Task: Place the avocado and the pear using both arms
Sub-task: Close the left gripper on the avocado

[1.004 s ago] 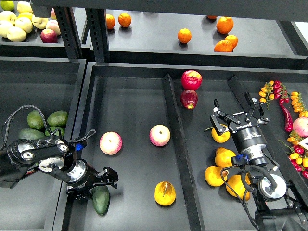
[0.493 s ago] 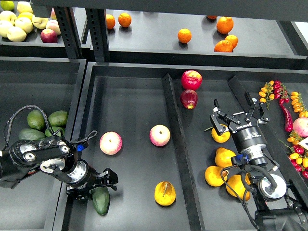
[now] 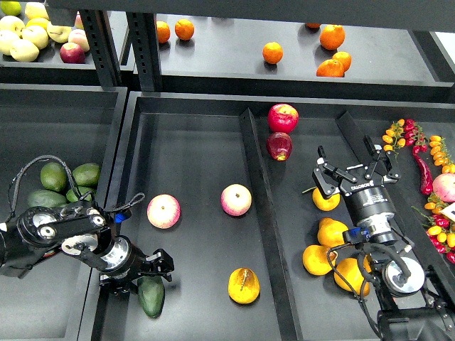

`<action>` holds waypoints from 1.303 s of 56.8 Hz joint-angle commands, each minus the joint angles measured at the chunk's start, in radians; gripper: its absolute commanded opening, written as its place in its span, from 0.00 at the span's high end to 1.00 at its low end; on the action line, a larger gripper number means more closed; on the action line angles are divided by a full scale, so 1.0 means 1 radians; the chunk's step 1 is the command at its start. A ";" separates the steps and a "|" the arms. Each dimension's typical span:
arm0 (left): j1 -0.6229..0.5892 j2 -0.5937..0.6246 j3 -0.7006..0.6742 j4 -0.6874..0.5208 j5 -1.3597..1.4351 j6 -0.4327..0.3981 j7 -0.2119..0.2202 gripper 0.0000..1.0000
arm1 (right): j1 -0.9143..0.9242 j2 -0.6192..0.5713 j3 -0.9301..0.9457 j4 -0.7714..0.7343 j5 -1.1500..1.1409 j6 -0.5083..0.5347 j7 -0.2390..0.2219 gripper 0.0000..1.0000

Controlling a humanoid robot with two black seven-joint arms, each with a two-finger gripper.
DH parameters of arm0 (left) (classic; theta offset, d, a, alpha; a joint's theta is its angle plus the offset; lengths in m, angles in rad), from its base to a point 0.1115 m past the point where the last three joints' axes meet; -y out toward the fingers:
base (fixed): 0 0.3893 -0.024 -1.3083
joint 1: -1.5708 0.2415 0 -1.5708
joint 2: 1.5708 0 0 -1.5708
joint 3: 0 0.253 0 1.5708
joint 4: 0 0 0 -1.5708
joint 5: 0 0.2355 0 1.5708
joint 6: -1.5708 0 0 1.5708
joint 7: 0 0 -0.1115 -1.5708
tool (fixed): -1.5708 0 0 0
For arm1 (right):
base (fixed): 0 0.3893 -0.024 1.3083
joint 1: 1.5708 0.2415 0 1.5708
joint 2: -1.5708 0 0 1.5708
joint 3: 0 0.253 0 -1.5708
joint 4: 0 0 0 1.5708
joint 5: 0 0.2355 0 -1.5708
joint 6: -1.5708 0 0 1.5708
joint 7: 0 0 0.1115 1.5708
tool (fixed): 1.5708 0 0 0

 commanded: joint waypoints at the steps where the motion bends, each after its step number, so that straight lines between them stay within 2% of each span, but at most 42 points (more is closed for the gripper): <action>1: 0.004 -0.004 0.002 0.004 0.001 0.000 0.000 0.24 | 0.000 0.000 0.000 0.000 0.000 0.000 0.000 0.00; 12: 0.019 -0.006 0.004 0.015 0.003 0.000 0.000 0.39 | 0.000 0.000 0.002 0.003 0.003 0.002 0.000 0.00; 18: 0.021 -0.004 0.004 0.015 0.001 0.000 0.000 0.55 | 0.000 0.000 0.003 0.005 0.006 0.002 0.000 0.00; 24: 0.021 -0.006 0.001 0.015 0.001 0.000 0.000 0.65 | 0.000 0.000 0.003 0.005 0.006 0.006 0.000 0.00; 26: 0.021 -0.006 -0.007 0.016 0.001 0.000 0.000 0.73 | 0.000 0.000 0.003 0.005 0.006 0.006 0.000 0.00; 32: 0.019 -0.006 -0.015 0.032 0.003 0.000 0.000 0.79 | 0.000 0.000 0.003 0.005 0.006 0.006 0.000 0.00; 44: 0.015 -0.007 -0.056 0.048 0.007 0.000 0.000 0.83 | 0.000 0.000 0.005 0.005 0.006 0.006 0.000 0.00; 67: -0.050 0.012 -0.070 0.029 -0.036 0.000 0.000 0.83 | 0.000 0.000 0.003 0.005 0.006 0.006 0.000 0.00; 74: -0.093 0.058 -0.073 0.022 -0.088 0.000 0.000 0.83 | 0.000 0.000 0.003 0.003 0.006 0.006 0.000 0.00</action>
